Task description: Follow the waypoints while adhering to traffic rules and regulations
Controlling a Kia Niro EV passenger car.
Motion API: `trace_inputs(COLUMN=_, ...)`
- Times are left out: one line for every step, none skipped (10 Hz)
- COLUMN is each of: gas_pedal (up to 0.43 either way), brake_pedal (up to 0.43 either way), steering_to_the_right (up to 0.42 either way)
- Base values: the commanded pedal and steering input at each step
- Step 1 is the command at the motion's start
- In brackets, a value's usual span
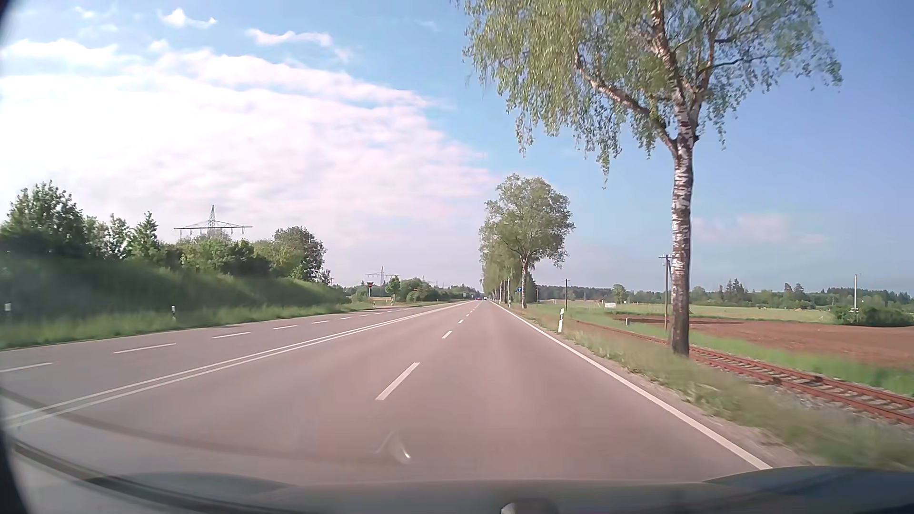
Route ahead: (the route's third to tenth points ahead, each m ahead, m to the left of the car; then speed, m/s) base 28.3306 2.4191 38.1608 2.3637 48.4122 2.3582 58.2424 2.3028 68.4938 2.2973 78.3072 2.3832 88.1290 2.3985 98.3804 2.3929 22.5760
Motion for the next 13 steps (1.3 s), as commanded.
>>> trace_inputs(gas_pedal=0.220, brake_pedal=0.000, steering_to_the_right=0.001)
trace_inputs(gas_pedal=0.220, brake_pedal=0.000, steering_to_the_right=0.001)
trace_inputs(gas_pedal=0.220, brake_pedal=0.000, steering_to_the_right=0.001)
trace_inputs(gas_pedal=0.220, brake_pedal=0.000, steering_to_the_right=0.001)
trace_inputs(gas_pedal=0.220, brake_pedal=0.000, steering_to_the_right=0.001)
trace_inputs(gas_pedal=0.220, brake_pedal=0.000, steering_to_the_right=0.001)
trace_inputs(gas_pedal=0.220, brake_pedal=0.000, steering_to_the_right=0.001)
trace_inputs(gas_pedal=0.220, brake_pedal=0.000, steering_to_the_right=0.001)
trace_inputs(gas_pedal=0.220, brake_pedal=0.000, steering_to_the_right=0.001)
trace_inputs(gas_pedal=0.220, brake_pedal=0.000, steering_to_the_right=0.001)
trace_inputs(gas_pedal=0.220, brake_pedal=0.000, steering_to_the_right=0.001)
trace_inputs(gas_pedal=0.220, brake_pedal=0.000, steering_to_the_right=0.001)
trace_inputs(gas_pedal=0.220, brake_pedal=0.000, steering_to_the_right=0.001)
